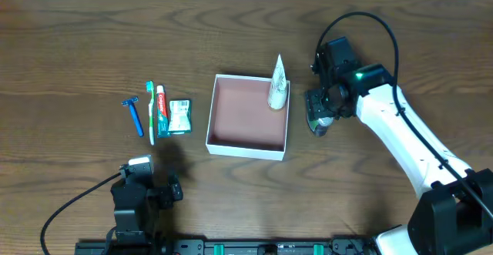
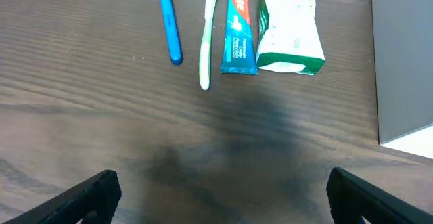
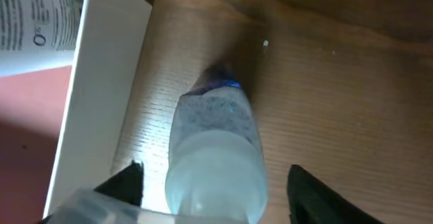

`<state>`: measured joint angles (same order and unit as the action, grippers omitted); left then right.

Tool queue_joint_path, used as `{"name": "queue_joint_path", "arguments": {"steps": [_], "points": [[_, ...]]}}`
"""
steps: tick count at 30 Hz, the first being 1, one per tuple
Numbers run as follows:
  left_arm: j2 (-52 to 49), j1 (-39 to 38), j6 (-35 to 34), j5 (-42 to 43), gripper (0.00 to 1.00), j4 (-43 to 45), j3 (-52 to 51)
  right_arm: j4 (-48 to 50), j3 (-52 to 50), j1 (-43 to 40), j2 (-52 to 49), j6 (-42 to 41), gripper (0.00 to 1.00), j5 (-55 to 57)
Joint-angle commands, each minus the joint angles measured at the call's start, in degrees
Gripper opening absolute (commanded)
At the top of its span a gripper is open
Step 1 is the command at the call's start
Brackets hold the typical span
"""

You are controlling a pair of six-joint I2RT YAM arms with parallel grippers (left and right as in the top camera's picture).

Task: Pack container
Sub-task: 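Move the right gripper to the blue soap bottle and grasp it, then lift the soap bottle into the box beside the lotion tube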

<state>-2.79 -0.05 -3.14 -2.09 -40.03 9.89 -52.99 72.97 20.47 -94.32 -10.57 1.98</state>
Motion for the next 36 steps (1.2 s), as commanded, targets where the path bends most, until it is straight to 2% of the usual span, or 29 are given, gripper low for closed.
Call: {"name": "queue_joint_path", "arguments": {"steps": [1,7,13,19,27,31,36], "points": [[0.37,0.31,-0.09,-0.02,0.98,-0.13,-0.79,0.81,-0.94,-0.33,0.31,-0.61,0.57,0.81],[0.37,0.31,-0.09,-0.02,0.98,-0.13,-0.79,3.32,-2.69,-0.33,0.28,-1.40,0.54,1.22],[0.37,0.31,-0.09,-0.02,0.98,-0.13,-0.79,3.30,-2.62,-0.31,0.70,-1.40,0.39,1.66],[0.37,0.31,-0.09,-0.02,0.98,-0.13,-0.79,1.79,-0.07,-0.24,4.63,-1.40,0.30,1.66],[0.37,0.31,-0.09,-0.02,0.98,-0.13,-0.79,-4.46,8.24,1.86,15.63,-1.88,0.28,-0.17],[0.37,0.31,-0.09,-0.02,0.98,-0.13,-0.79,-6.43,11.06,5.99,20.22,-4.83,0.28,-6.54],[0.37,0.31,-0.09,-0.02,0.98,-0.13,-0.79,-5.92,11.04,12.09,21.51,-10.03,0.31,-7.41]]}}
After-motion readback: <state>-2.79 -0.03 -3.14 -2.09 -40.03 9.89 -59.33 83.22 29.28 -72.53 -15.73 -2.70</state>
